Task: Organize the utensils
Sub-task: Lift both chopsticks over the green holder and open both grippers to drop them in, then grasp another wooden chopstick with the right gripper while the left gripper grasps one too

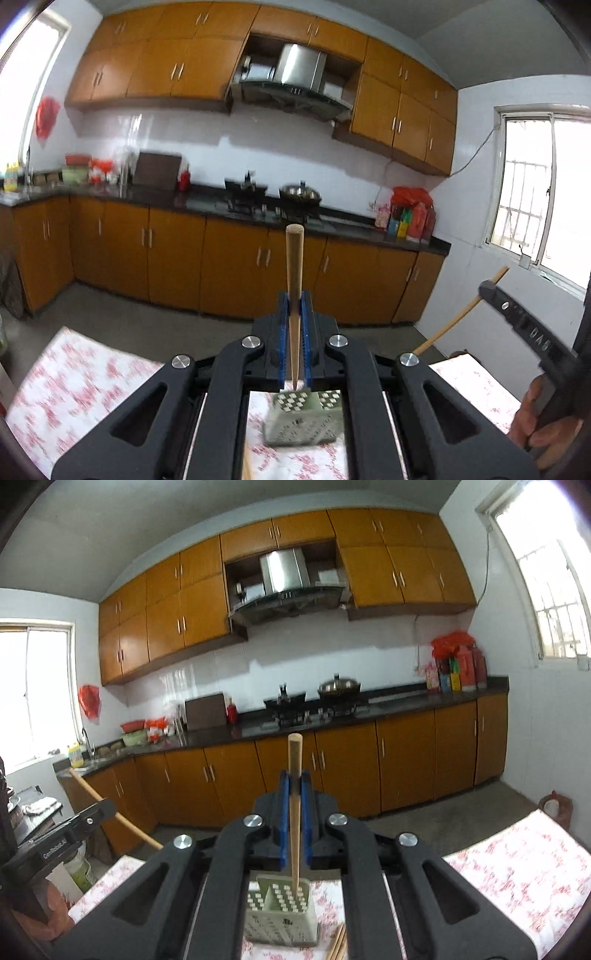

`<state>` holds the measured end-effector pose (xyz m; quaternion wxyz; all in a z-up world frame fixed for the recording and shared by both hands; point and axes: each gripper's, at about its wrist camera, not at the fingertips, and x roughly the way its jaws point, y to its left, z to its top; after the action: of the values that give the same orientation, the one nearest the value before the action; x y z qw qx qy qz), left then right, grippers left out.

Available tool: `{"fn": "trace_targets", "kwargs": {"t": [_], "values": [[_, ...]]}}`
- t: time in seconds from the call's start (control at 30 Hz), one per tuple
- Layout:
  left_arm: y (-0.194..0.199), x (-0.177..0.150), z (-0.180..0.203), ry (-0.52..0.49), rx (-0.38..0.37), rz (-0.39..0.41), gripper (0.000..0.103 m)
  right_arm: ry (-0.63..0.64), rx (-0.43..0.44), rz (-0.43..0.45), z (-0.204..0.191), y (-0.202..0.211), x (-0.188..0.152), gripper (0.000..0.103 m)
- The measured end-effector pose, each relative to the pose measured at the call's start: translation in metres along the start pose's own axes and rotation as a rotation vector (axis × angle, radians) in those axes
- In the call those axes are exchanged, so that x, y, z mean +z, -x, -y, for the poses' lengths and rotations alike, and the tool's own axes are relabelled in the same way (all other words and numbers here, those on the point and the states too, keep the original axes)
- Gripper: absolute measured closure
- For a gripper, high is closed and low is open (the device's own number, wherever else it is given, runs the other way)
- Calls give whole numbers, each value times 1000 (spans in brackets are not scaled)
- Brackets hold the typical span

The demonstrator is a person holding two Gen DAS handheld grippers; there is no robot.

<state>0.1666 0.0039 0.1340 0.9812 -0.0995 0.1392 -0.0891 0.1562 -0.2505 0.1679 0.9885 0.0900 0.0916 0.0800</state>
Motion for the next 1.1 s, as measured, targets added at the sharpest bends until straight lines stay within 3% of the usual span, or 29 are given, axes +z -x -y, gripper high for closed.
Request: {"fn": "trace_targets", "kwargs": {"t": [0.3,0.5,0.63,0.83,0.93,1.1], "values": [[-24,-28,-4,-1,21,-94,96,3,-8,-77,-2,-24,-31,95],[-11,-26,-13,15,20,-89,93,-10,-24,-72,4,-17,-35,88],[1,-20,-14,40,24,-49,69,-35,-42,-45,13,-2,-31,80],[27,-13,-26,65,31,-5,68,-54,-110,-42,36,30,-40,75],[40,-22,-38,71,59,-3,68,-54,-159,-80,52,39,-60,74],[43,-62,-65,56,158,-91,67,-76,-193,-285,79,28,-129,74]]}}
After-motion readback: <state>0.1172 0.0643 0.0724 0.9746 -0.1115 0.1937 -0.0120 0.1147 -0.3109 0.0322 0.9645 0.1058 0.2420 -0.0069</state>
